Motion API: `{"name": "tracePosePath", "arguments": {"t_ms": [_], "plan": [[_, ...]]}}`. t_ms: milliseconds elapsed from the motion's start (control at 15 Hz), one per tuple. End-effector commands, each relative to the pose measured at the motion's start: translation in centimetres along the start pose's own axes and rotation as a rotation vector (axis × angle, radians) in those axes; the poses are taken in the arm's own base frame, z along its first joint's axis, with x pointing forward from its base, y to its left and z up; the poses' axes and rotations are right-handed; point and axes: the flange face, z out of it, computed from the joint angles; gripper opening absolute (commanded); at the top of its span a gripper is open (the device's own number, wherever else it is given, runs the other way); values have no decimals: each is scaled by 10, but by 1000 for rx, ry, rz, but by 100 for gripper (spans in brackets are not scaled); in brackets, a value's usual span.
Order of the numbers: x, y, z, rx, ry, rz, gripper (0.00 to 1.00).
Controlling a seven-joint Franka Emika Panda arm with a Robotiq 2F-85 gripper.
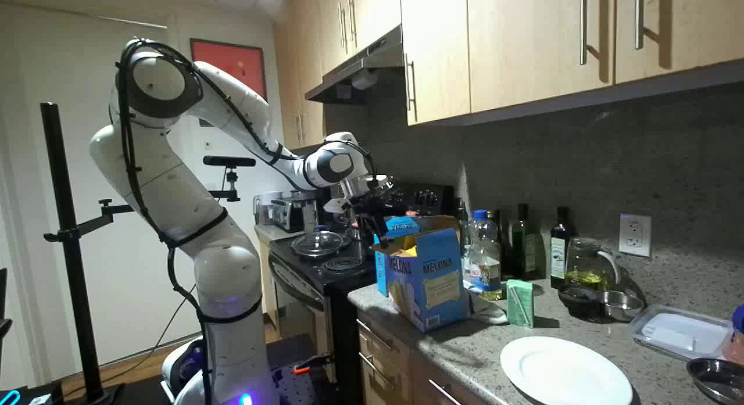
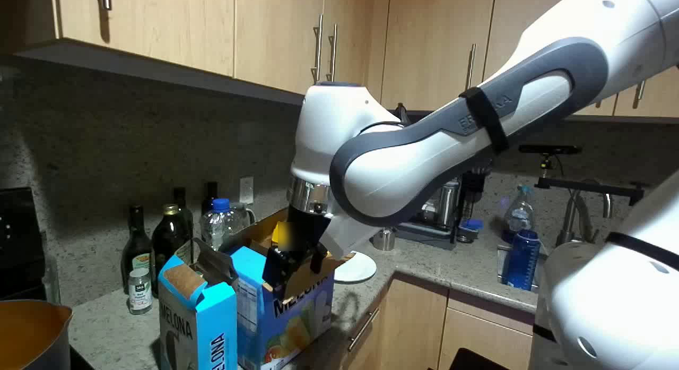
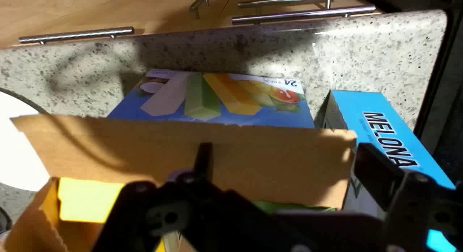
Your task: Remove the white plastic from the blue box on the left and put it on the counter
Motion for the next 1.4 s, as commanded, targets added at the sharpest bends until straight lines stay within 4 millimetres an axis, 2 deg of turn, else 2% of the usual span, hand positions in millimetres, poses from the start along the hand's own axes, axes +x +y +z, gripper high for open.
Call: {"name": "tracePosePath", "arguments": {"t_ms": [0,400,933,1133,1267,1333], "plan": [[0,0,-1,0,-1,0,100],[0,-6,-8,-4,22,5,100],[-2,-54,-58,-11,78,112,100],[2,-71,-67,-63,74,218,100],[0,-81,-73,-81,86,209,100],[-4,-75,-68,-52,85,188,100]]}}
